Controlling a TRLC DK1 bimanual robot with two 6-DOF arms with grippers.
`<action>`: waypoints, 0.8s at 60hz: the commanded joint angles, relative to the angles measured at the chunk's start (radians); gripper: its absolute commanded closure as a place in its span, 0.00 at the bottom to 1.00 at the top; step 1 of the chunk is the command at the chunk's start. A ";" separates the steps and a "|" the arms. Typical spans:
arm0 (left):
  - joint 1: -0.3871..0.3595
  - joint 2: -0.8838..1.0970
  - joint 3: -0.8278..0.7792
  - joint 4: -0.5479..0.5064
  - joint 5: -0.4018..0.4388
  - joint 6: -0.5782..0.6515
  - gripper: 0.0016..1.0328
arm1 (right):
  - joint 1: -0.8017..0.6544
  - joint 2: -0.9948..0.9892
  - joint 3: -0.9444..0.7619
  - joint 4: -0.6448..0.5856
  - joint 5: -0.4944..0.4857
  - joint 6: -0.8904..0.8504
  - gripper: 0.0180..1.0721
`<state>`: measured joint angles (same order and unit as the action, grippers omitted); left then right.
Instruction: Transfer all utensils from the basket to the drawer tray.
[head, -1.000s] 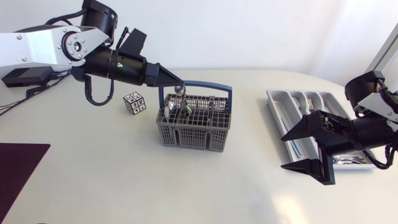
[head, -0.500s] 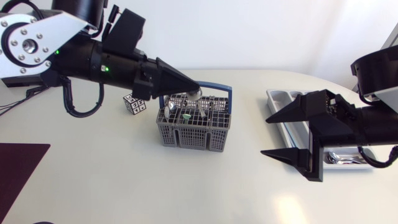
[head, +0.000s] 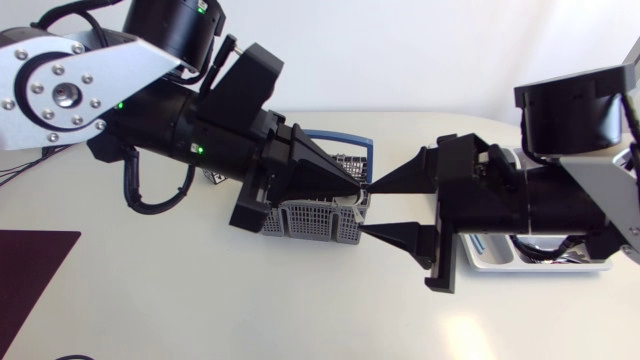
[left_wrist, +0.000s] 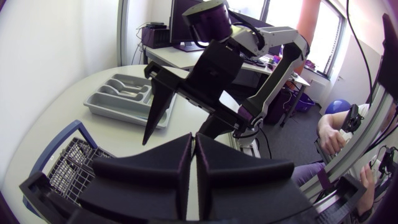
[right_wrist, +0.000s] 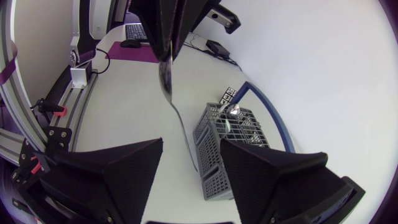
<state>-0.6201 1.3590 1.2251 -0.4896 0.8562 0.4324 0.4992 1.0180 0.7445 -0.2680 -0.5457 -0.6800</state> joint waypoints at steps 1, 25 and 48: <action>-0.013 -0.001 -0.009 -0.010 0.010 0.046 0.97 | 0.036 0.021 -0.030 0.023 0.007 0.023 0.57; -0.030 0.011 -0.027 -0.010 -0.020 0.141 0.97 | 0.084 0.013 -0.031 0.018 0.035 0.000 0.88; -0.032 0.003 -0.045 -0.010 -0.025 0.163 0.92 | 0.088 0.021 -0.028 0.000 0.032 -0.003 0.95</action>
<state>-0.6495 1.3602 1.2106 -0.5030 0.8368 0.5560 0.5770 1.0290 0.7353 -0.2630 -0.5083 -0.6884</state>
